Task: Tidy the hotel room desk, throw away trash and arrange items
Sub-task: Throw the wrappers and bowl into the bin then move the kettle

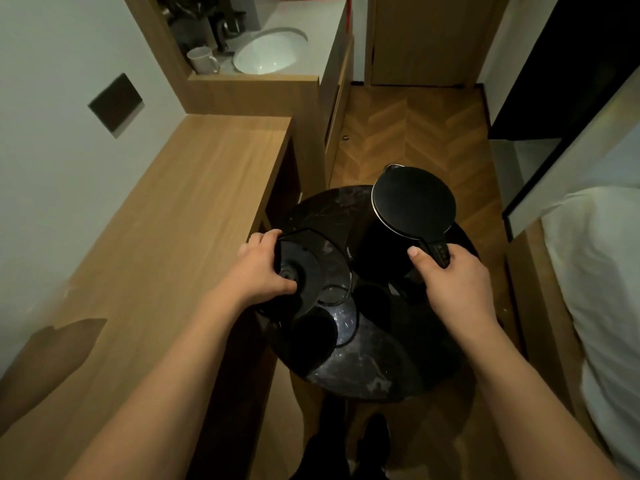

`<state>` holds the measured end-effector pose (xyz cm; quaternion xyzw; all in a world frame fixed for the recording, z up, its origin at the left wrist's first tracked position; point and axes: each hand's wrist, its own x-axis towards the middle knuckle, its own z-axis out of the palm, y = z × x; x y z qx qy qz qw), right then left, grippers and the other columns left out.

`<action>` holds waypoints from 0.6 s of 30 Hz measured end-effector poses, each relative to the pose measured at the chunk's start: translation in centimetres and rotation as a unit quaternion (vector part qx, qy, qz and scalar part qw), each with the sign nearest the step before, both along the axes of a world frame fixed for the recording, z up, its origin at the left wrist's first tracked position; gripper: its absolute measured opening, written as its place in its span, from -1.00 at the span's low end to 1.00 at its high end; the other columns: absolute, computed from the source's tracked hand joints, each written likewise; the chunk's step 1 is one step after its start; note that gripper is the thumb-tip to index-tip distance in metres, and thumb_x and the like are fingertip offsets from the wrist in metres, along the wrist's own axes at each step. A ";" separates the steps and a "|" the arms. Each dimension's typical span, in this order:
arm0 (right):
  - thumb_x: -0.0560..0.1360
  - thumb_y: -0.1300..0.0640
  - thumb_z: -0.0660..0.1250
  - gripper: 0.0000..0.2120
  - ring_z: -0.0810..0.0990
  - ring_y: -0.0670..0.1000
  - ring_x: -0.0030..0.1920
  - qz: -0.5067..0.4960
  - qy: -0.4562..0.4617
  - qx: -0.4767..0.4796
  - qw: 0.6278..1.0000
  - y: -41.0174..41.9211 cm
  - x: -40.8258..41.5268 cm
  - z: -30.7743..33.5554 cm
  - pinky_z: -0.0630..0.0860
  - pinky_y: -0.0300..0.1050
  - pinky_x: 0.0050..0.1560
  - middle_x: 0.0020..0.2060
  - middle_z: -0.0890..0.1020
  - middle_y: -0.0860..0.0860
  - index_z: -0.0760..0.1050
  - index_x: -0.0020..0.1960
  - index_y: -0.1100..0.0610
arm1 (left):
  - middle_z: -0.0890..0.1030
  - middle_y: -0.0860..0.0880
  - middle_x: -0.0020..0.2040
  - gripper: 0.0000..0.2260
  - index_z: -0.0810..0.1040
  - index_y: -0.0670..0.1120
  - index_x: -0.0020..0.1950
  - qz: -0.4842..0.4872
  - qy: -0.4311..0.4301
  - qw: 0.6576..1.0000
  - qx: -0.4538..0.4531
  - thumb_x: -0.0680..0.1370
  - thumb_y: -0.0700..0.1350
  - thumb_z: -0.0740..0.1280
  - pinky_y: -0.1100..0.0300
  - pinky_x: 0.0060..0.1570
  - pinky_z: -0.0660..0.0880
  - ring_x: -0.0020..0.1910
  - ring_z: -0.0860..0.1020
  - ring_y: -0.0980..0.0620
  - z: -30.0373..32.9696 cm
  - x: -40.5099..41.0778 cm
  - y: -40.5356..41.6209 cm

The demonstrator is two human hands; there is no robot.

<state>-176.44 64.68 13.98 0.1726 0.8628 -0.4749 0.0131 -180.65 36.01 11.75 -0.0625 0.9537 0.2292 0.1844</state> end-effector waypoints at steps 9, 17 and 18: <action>0.56 -0.10 0.33 -0.73 0.48 -0.06 -0.33 -0.031 -0.022 0.034 0.999 -1.9 -7.3 -1.1 0.25 -0.19 -0.37 -0.33 0.52 -0.02 0.44 -0.20 0.04 | 0.20 -0.08 0.53 -0.08 0.10 0.03 0.62 -0.078 -0.045 0.996 -0.016 0.40 -0.06 0.57 -0.10 0.44 0.28 0.50 0.17 -0.17 -7.3 -15.5 -2.8; 0.57 -0.06 0.33 -0.72 0.44 -0.04 -0.34 -0.038 -0.041 0.027 0.998 -4.1 -11.4 -1.9 0.23 -0.15 -0.36 -0.35 0.47 -0.01 0.38 -0.24 0.03 | 0.23 -0.11 0.52 -0.04 0.10 0.02 0.63 -0.086 -0.107 0.990 0.043 0.36 -0.11 0.59 -0.10 0.47 0.23 0.51 0.17 -0.20 -14.9 -21.8 -4.3; 0.57 -0.05 0.33 -0.70 0.46 -0.04 -0.32 -0.039 -0.047 0.018 0.998 -4.4 -11.7 -1.9 0.26 -0.17 -0.35 -0.33 0.48 -0.01 0.34 -0.25 0.04 | 0.25 -0.12 0.52 -0.03 0.11 0.00 0.63 -0.081 -0.110 0.989 0.056 0.36 -0.12 0.60 -0.08 0.48 0.22 0.52 0.19 -0.19 -15.7 -22.0 -4.6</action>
